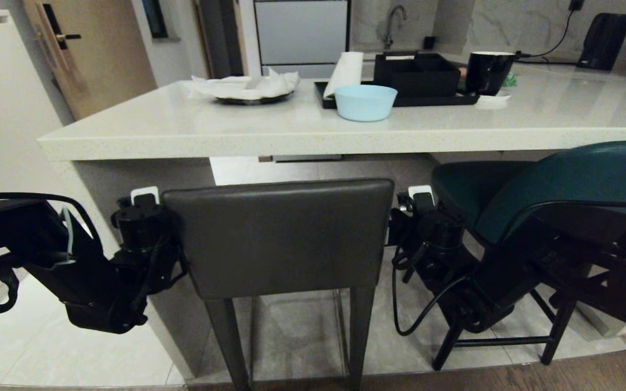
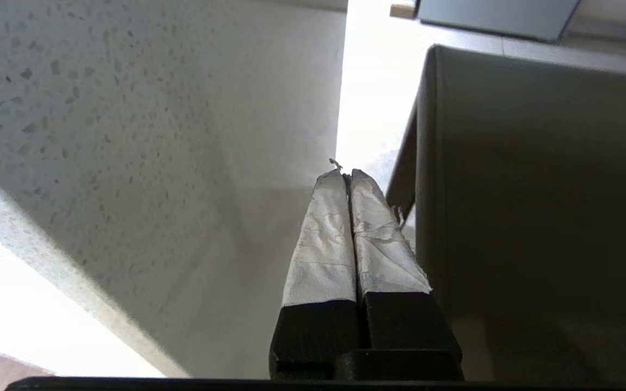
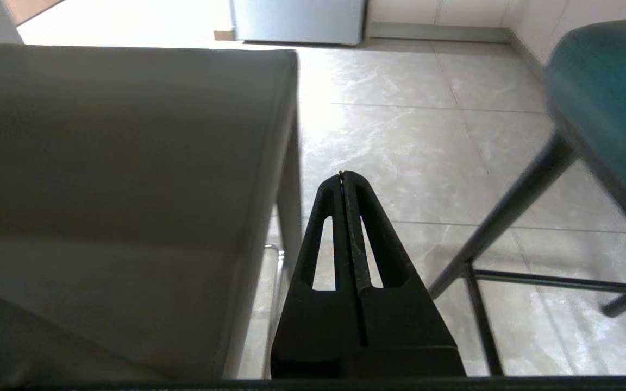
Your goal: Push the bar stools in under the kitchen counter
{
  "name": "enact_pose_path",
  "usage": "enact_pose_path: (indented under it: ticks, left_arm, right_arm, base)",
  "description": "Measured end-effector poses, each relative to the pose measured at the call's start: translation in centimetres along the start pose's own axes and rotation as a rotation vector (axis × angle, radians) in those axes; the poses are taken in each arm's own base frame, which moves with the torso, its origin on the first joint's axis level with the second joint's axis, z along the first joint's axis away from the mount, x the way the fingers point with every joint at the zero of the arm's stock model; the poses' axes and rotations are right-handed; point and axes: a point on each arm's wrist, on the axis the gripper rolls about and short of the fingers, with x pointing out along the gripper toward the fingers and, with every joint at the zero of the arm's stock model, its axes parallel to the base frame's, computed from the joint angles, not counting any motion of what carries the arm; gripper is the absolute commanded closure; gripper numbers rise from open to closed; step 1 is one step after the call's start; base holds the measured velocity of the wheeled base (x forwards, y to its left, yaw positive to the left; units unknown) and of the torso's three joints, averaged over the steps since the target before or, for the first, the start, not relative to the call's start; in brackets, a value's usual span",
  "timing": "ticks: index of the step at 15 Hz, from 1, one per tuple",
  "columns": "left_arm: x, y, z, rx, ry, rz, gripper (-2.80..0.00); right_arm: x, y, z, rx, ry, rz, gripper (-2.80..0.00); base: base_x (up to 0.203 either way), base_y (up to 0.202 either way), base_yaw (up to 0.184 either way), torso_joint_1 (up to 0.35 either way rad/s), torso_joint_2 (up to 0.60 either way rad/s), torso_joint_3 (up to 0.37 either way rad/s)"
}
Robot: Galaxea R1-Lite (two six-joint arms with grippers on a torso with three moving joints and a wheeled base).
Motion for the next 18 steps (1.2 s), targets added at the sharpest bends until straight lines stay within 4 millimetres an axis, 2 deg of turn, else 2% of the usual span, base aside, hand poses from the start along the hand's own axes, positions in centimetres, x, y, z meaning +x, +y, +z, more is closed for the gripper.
enact_pose_path:
  ticks: [2,6,11,13,15,18]
  left_arm:
    - [0.2,1.5,0.6,-0.007,-0.012,0.034,0.00]
    - [0.3,4.3,1.8,-0.026,-0.043,0.103,0.00]
    - [-1.5,5.4,2.1,-0.021,-0.018,0.112,0.00]
    - [-4.2,6.5,1.7,-0.033,0.033,0.089,0.00]
    - [-7.9,7.4,2.0,-0.050,0.067,0.007,0.00]
    - [-13.6,8.4,4.1,-0.066,0.029,-0.121,0.00]
  right_arm:
    - [-0.3,-0.4,0.4,0.008,-0.009,0.001,0.00]
    - [-0.8,-3.5,1.6,0.012,-0.021,-0.067,0.00]
    - [-2.5,-4.6,2.2,0.006,-0.004,-0.093,0.00]
    - [-4.6,-4.9,2.4,-0.008,0.031,-0.096,0.00]
    - [-8.0,-5.3,2.2,-0.029,0.095,-0.115,0.00]
    - [-13.3,-6.2,3.5,-0.056,0.130,-0.161,0.00]
  base:
    - [0.000,0.000,0.000,0.000,0.00,0.000]
    - [0.000,0.000,0.000,0.000,0.00,0.000]
    - [0.000,0.000,0.000,0.000,0.00,0.000]
    - [0.000,0.000,0.000,0.000,0.00,0.000]
    - [0.000,0.000,0.000,0.000,0.00,0.000]
    - [0.000,0.000,0.000,0.000,0.00,0.000]
